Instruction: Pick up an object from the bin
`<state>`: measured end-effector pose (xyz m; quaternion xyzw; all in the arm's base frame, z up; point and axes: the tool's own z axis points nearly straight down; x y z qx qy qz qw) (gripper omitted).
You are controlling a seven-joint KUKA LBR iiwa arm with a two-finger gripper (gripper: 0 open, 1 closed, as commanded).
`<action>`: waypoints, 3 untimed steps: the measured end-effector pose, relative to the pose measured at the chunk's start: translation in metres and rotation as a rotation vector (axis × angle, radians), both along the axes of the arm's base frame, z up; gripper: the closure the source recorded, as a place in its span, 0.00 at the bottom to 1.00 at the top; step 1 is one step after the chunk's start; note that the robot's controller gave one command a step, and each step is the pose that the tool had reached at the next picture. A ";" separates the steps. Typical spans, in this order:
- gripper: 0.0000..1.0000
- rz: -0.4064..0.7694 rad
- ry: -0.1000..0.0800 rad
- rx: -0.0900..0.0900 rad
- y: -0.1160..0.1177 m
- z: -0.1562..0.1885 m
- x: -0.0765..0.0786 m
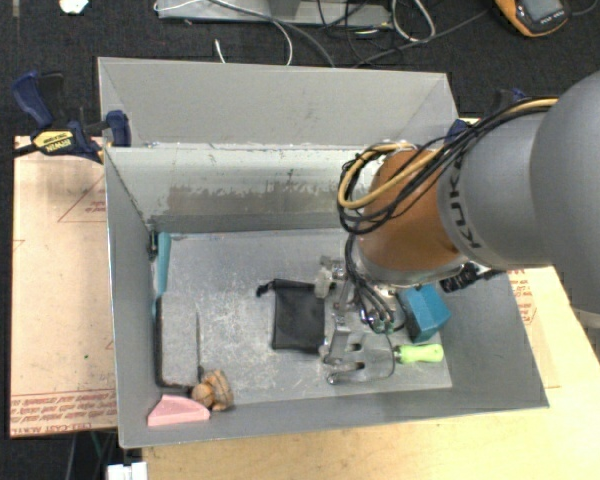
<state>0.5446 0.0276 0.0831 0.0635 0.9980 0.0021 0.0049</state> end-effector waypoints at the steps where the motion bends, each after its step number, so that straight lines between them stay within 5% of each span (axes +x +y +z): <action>1: 1.00 -0.146 -0.004 -0.002 0.013 -0.007 -0.012; 3: 1.00 -0.174 -0.003 -0.005 0.003 0.000 -0.015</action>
Offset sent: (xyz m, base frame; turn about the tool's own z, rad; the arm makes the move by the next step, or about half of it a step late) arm 0.0000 0.0000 0.0000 0.0000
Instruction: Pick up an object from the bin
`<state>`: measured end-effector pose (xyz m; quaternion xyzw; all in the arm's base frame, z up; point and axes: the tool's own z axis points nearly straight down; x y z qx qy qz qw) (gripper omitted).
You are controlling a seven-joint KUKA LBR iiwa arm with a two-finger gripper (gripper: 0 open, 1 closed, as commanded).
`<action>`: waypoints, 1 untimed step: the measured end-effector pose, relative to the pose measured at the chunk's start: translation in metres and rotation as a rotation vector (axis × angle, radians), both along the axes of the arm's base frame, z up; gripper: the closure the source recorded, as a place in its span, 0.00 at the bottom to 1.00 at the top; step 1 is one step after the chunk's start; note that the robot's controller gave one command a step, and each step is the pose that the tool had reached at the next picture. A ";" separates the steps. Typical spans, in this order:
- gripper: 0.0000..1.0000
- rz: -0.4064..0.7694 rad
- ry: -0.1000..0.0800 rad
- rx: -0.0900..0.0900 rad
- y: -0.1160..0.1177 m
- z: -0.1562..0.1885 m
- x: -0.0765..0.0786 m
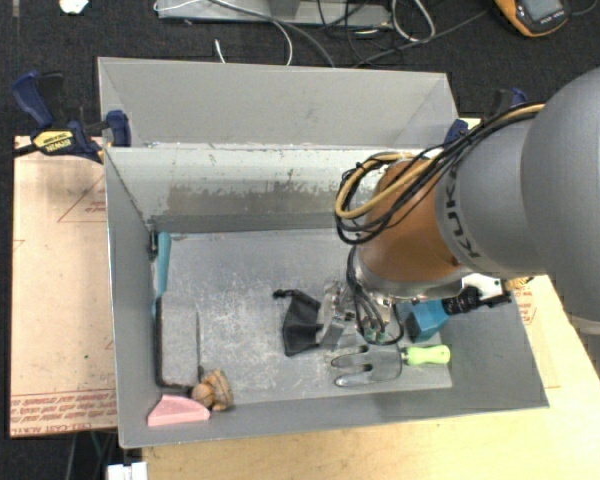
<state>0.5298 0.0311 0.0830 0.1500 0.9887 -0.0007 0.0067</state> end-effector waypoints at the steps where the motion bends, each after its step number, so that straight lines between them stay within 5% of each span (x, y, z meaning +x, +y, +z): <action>1: 1.00 -0.024 0.000 0.001 0.003 0.029 0.001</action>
Offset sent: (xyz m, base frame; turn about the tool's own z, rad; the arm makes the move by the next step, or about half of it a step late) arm 0.0018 -0.0037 0.0377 0.0094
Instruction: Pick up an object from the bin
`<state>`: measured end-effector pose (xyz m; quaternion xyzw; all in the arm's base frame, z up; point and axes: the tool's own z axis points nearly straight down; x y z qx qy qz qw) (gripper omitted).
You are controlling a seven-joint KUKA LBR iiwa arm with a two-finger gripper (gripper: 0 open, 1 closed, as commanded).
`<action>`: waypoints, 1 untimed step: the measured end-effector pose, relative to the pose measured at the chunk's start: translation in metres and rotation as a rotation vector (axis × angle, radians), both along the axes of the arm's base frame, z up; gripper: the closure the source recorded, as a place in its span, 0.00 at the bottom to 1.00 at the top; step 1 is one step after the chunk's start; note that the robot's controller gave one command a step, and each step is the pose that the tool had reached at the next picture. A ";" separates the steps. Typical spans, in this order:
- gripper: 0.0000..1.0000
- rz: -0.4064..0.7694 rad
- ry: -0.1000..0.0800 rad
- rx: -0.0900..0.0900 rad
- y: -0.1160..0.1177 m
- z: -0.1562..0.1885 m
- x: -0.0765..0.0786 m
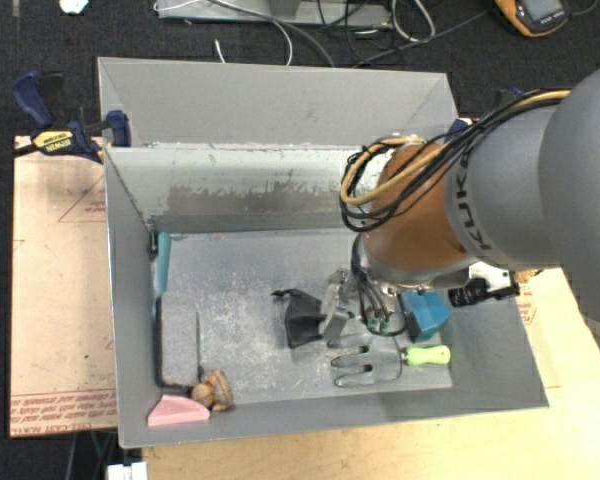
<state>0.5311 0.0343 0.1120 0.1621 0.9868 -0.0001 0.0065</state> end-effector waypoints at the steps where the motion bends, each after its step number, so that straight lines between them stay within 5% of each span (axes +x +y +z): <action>1: 1.00 0.005 -0.002 0.000 -0.003 0.016 0.001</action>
Offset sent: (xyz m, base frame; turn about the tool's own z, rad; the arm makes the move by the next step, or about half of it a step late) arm -0.0004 0.0061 0.0089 -0.0362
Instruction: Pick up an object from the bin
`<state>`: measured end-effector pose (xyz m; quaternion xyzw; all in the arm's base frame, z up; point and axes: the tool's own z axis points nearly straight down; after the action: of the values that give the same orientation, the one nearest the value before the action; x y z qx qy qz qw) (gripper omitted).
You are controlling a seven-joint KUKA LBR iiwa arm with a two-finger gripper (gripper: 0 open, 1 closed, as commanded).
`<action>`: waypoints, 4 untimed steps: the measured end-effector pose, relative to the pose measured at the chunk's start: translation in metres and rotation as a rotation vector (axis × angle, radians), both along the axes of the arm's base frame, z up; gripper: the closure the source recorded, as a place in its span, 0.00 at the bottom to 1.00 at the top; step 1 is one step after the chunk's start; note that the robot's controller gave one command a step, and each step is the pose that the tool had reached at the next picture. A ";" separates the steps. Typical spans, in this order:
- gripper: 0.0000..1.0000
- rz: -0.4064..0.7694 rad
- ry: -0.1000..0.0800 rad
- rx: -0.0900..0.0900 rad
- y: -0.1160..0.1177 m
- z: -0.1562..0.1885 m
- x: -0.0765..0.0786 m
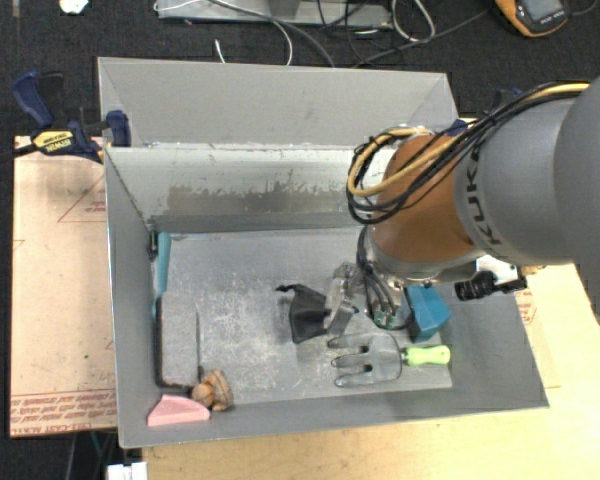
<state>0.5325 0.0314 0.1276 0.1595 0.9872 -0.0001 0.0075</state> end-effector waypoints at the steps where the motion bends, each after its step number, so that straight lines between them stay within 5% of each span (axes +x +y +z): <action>1: 1.00 0.022 0.001 0.000 0.006 -0.006 -0.001; 4: 1.00 0.006 -0.002 0.001 0.015 -0.044 0.013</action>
Offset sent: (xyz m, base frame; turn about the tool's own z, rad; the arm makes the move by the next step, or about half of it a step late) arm 0.0001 0.0015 -0.0277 -0.0329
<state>0.5453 0.0463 0.0836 0.1565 0.9876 0.0008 0.0085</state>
